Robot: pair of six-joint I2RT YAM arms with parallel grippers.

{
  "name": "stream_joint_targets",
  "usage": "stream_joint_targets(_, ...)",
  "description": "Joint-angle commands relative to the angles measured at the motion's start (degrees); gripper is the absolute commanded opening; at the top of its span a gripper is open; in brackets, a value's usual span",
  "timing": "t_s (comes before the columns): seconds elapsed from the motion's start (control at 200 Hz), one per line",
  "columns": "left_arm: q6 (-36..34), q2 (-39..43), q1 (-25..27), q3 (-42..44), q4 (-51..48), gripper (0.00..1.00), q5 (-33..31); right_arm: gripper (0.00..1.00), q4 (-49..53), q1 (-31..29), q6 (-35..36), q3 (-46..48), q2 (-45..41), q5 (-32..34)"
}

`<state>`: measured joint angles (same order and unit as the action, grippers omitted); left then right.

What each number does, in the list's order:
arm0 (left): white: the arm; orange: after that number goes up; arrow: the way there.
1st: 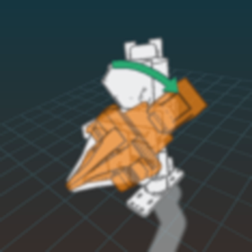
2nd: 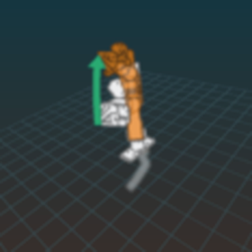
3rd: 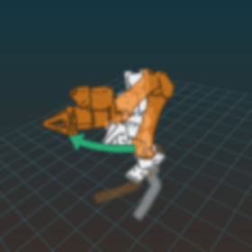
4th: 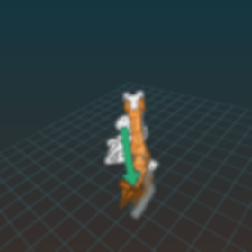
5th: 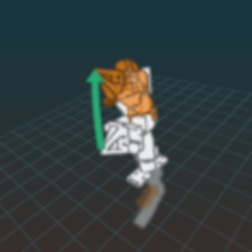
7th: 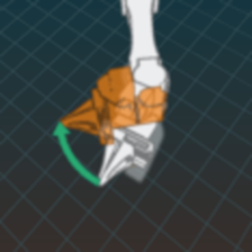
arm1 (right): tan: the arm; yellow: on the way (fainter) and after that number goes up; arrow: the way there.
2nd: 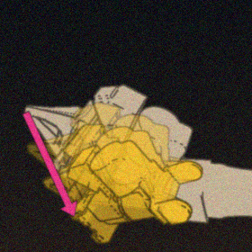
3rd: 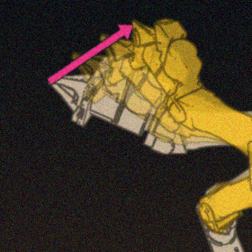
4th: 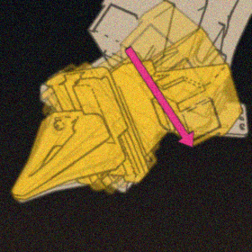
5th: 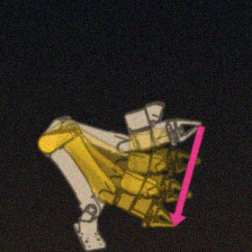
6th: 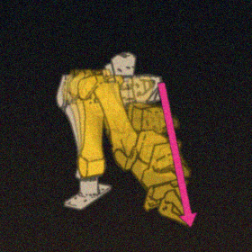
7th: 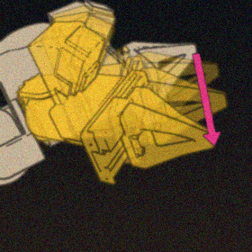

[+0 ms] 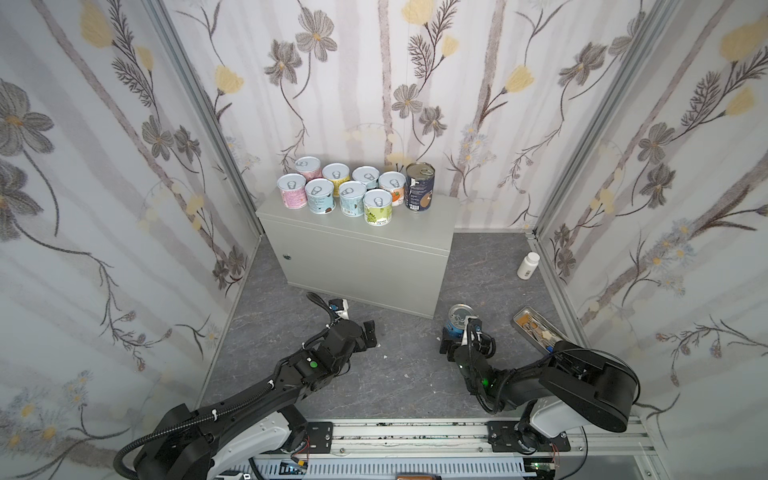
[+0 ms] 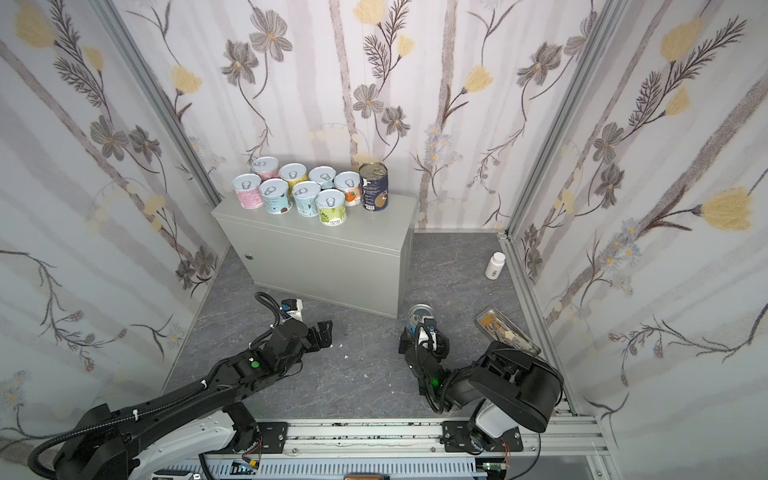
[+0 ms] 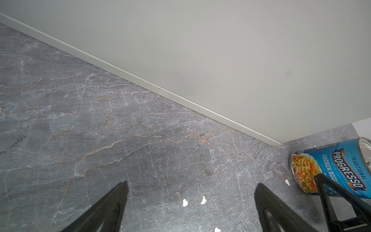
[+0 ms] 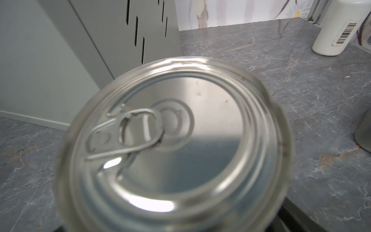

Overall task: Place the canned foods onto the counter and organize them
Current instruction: 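Lift the blue-labelled soup can off the floor with right gripper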

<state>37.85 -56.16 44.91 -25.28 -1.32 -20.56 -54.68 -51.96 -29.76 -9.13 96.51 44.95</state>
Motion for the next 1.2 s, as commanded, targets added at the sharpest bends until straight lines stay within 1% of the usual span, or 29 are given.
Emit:
stream_joint_targets(0.0, -0.2, -0.5, -0.1, -0.2, 2.4, 1.00, -1.6, 1.00, -6.5, 1.2, 0.8, -1.0, 1.9, -0.8)
stream_joint_targets(0.17, -0.8, -1.2, -0.1, -0.2, 3.0, 1.00, -1.6, 1.00, -9.1, 2.0, 3.7, -3.5, 5.2, -0.7)
stream_joint_targets(0.38, -1.5, -1.6, -0.3, -0.2, 3.3, 1.00, -2.3, 1.00, -12.1, 4.5, 4.8, -4.2, 7.8, -1.7)
stream_joint_targets(0.5, -1.6, -2.4, -0.3, -0.2, 3.9, 1.00, -2.2, 1.00, -13.4, 4.6, 5.5, -4.2, 8.5, -2.2)
stream_joint_targets(0.52, -1.6, -2.6, -0.4, -0.2, 3.9, 1.00, -2.2, 1.00, -13.6, 6.3, 5.6, -4.2, 8.6, -2.2)
stream_joint_targets(0.575, -1.6, -2.9, -0.4, -0.2, 4.2, 1.00, -2.1, 0.99, -13.7, 6.7, 5.7, -4.4, 8.8, -2.2)
stream_joint_targets(0.685, -1.7, -3.2, -0.4, -0.3, 4.5, 1.00, -2.0, 0.94, -13.7, 7.0, 5.8, -4.7, 9.6, -2.2)
stream_joint_targets(0.764, -1.7, -3.2, -0.5, -0.3, 4.7, 1.00, -2.1, 0.87, -13.6, 7.1, 5.5, -4.9, 10.0, -2.2)
stream_joint_targets(0.859, -1.7, -3.1, -0.4, -0.3, 4.8, 1.00, -2.0, 0.82, -13.4, 7.1, 5.5, -5.0, 9.7, -2.3)
stream_joint_targets(0.999, -1.6, -2.6, -0.5, -0.1, 4.7, 1.00, -1.8, 0.79, -12.6, 7.0, 5.4, -4.9, 8.9, -1.4)
stream_joint_targets(1.194, -1.7, -1.5, -0.4, 0.1, 4.7, 1.00, -1.6, 0.71, -11.4, 7.0, 5.2, -4.1, 6.6, -1.1)
